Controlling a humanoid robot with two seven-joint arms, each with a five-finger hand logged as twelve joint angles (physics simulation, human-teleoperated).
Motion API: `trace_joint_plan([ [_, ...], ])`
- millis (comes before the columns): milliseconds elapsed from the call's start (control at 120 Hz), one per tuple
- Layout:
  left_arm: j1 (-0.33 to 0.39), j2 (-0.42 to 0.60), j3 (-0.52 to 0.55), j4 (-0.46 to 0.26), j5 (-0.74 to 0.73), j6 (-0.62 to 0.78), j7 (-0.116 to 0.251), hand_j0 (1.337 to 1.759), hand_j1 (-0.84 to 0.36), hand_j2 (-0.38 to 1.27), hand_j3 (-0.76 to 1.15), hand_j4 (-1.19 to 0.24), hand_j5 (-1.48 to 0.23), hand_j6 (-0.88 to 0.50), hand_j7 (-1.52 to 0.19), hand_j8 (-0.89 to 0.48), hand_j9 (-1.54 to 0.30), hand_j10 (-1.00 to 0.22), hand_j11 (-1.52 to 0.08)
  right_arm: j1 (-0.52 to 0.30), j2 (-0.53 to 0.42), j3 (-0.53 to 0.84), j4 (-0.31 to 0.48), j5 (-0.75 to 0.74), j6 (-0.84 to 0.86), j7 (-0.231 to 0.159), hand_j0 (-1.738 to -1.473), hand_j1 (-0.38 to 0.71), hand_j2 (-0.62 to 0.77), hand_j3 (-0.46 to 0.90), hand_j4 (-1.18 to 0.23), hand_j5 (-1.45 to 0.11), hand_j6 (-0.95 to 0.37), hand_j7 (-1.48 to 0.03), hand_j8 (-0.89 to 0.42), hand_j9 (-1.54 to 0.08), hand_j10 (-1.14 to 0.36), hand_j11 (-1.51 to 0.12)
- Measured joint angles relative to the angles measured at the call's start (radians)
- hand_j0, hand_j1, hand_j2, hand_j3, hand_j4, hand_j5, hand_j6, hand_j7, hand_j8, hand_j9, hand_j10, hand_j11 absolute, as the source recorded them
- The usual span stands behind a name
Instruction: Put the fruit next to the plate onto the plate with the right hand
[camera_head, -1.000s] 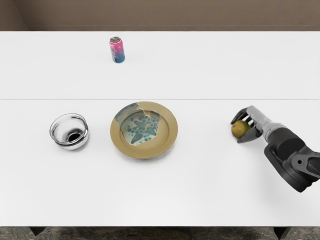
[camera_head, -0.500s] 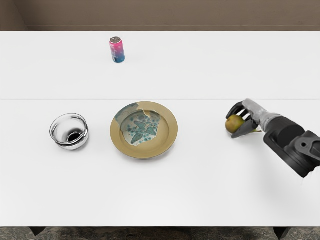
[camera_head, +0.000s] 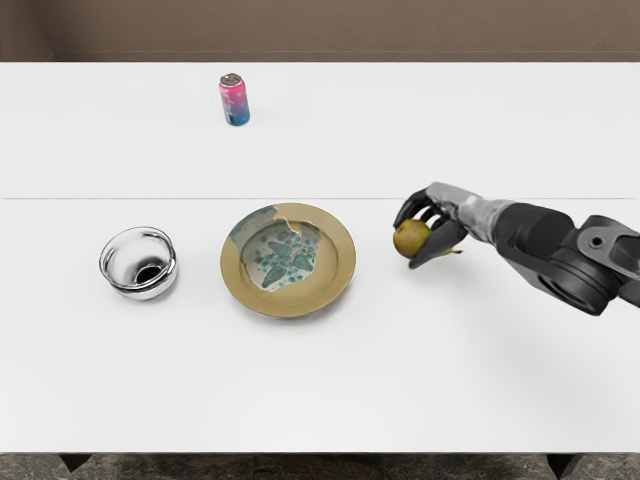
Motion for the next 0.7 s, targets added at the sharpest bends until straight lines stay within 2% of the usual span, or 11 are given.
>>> trace_joint_plan([
  [233,0.0,0.0,0.0,0.0,0.0,0.0,0.0,1.658,0.35,0.0,0.0,0.0,0.0,0.0,0.0,0.0,0.0,0.0,0.0,0.018,0.054,0.037,-0.004,0.007,0.063,0.0,-1.655,0.29,0.34,0.0,-0.67,-1.02,-0.38,-0.96,-0.36,-1.01,-0.45,-1.0],
  [700,0.0,0.0,0.0,0.0,0.0,0.0,-0.001,1.658,0.35,0.0,0.0,0.0,0.0,0.0,0.0,0.0,0.0,0.0,0.0,0.089,0.206,0.041,-0.058,0.007,0.109,-0.001,-1.654,0.27,0.3,0.0,-0.68,-1.02,-0.39,-0.96,-0.35,-1.03,-0.45,-1.02],
])
